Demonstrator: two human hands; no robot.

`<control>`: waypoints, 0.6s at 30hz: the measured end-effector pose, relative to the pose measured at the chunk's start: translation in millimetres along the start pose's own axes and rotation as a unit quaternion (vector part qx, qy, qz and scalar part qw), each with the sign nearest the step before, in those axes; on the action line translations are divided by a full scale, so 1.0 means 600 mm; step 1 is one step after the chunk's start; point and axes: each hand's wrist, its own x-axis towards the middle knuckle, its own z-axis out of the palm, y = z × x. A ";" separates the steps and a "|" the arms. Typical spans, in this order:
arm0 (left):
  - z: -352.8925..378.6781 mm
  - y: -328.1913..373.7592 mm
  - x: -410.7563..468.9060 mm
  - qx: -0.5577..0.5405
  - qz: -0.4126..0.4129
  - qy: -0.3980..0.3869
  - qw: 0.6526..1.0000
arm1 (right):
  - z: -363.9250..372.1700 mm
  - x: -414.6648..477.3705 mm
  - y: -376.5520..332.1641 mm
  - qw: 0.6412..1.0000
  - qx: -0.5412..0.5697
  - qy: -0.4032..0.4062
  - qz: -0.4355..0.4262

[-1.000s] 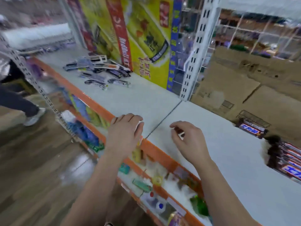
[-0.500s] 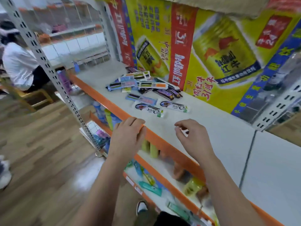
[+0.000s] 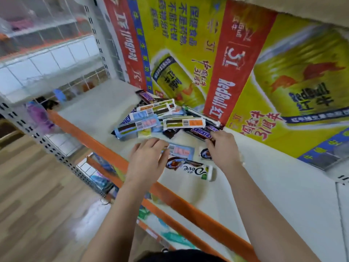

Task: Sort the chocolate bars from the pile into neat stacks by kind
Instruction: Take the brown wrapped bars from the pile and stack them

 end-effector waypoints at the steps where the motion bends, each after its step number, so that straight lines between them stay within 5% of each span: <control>1: 0.006 -0.006 0.014 -0.007 0.013 -0.003 1.000 | 0.005 0.004 -0.001 1.000 0.003 0.008 0.014; 10: 0.048 -0.015 0.152 -0.075 0.131 -0.041 0.988 | 0.007 0.011 -0.015 0.992 -0.017 -0.023 0.119; 18: 0.080 0.039 0.243 -0.093 0.276 -0.080 0.953 | -0.042 -0.031 -0.003 0.954 0.175 0.017 0.241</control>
